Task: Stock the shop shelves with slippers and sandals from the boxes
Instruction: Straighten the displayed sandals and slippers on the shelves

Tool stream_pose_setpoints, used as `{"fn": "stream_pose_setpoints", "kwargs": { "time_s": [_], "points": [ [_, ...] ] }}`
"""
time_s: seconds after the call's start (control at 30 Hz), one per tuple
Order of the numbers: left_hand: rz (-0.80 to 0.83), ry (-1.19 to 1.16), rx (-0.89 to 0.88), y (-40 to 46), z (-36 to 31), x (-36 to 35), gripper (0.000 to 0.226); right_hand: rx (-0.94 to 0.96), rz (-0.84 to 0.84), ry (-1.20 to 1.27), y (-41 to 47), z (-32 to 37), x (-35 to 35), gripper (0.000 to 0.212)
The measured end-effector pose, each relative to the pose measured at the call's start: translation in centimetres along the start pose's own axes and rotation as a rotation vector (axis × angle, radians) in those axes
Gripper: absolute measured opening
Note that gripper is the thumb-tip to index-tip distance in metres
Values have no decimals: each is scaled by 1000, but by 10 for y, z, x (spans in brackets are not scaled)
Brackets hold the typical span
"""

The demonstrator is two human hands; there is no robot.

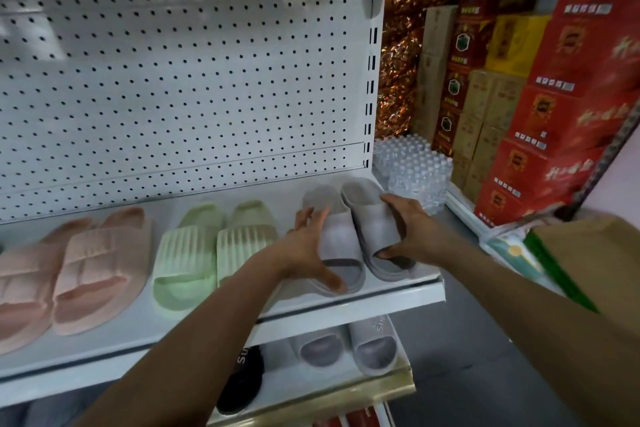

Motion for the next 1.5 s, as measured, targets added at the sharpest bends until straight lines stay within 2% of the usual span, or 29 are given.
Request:
{"fn": "stream_pose_setpoints", "kwargs": {
  "time_s": [0.77, 0.97, 1.1, 1.13, 1.27, 1.37, 1.43, 1.5],
  "points": [
    [-104, -83, 3, 0, 0, -11, 140, 52, 86, 72, 11, -22, 7, 101],
    [-132, -69, 16, -7, -5, -11, 139, 58, 164, 5, 6, -14, 13, 118],
    [-293, -169, -123, -42, -3, 6, 130, 39, 71, 220, -6, 9, 50, 105],
    [-326, -190, -132, -54, 4, 15, 124, 51, 51, 212, -6, 14, 57, 102],
    [-453, -121, -41, -88, 51, 53, 104, 107, 70, 245, 3, 50, 50, 92],
    [-424, -89, 44, -101, 81, 71, 100, 203, 107, 223, 7, 90, 31, 84],
    [-406, -71, 47, -109, 95, 83, 95, 275, 115, 161, 9, 117, 14, 78],
    [-397, -55, 33, -114, 106, 97, 93, 315, 143, 118, 10, 145, -4, 81]
  ]
}}
Point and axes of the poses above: each hand's wrist, its own y-axis towards the middle knuckle, its own x-axis out of the back of the hand, z = x × y, the point moved 3 cm from there along y, towards the middle knuckle, and after that the axes turned 14 degrees about -y, right-handed, at the moved point
